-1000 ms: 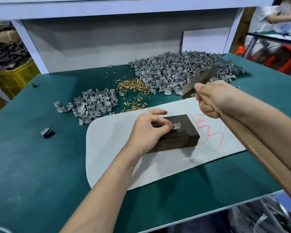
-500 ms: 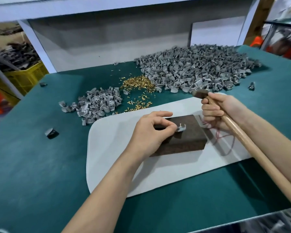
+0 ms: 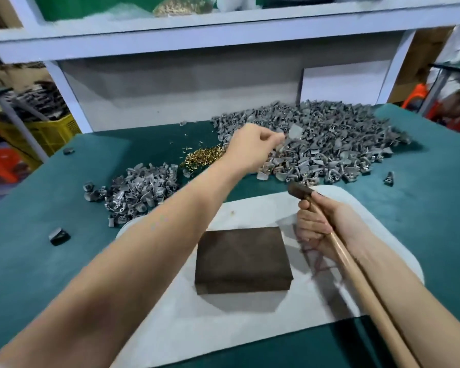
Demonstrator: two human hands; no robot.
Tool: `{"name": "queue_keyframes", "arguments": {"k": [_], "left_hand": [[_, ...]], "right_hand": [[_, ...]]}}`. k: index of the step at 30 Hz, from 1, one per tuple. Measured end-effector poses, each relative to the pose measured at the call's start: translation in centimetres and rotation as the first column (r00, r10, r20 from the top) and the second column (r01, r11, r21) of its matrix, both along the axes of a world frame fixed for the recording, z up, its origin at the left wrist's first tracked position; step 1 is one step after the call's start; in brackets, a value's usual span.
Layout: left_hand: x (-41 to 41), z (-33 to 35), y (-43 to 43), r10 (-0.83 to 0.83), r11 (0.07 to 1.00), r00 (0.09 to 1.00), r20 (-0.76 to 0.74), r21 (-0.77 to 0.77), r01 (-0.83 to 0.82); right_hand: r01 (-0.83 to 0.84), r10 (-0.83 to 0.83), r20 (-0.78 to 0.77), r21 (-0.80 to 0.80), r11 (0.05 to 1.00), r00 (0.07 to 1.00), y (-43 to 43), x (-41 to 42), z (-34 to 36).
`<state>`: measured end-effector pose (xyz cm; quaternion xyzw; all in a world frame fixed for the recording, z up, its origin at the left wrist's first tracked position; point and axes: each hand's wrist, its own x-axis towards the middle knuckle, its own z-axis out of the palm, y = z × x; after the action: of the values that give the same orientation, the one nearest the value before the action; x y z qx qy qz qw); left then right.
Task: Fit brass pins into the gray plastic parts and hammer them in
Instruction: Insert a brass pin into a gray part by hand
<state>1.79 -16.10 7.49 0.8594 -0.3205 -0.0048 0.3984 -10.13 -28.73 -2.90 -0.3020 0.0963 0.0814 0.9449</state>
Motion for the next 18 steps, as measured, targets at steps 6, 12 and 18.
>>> {"name": "queue_keyframes", "arguments": {"k": [6,12,18], "left_hand": [[7.4,-6.1,5.3,0.079,0.844,0.996,0.050,0.528,-0.094],[7.5,-8.5,6.9,-0.045,0.920,0.980,0.191,0.390,-0.033],[7.7,-8.9,7.2,-0.032,0.915,0.980,0.196,0.399,-0.050]], "right_hand": [[0.017,-0.018,-0.036,-0.023,1.000,0.999,0.2,0.0,0.2],[0.011,-0.012,-0.047,-0.031,0.999,0.999,0.1,0.3,0.2],[0.017,-0.019,-0.069,-0.032,0.999,0.997,0.2,0.3,0.1]]}}
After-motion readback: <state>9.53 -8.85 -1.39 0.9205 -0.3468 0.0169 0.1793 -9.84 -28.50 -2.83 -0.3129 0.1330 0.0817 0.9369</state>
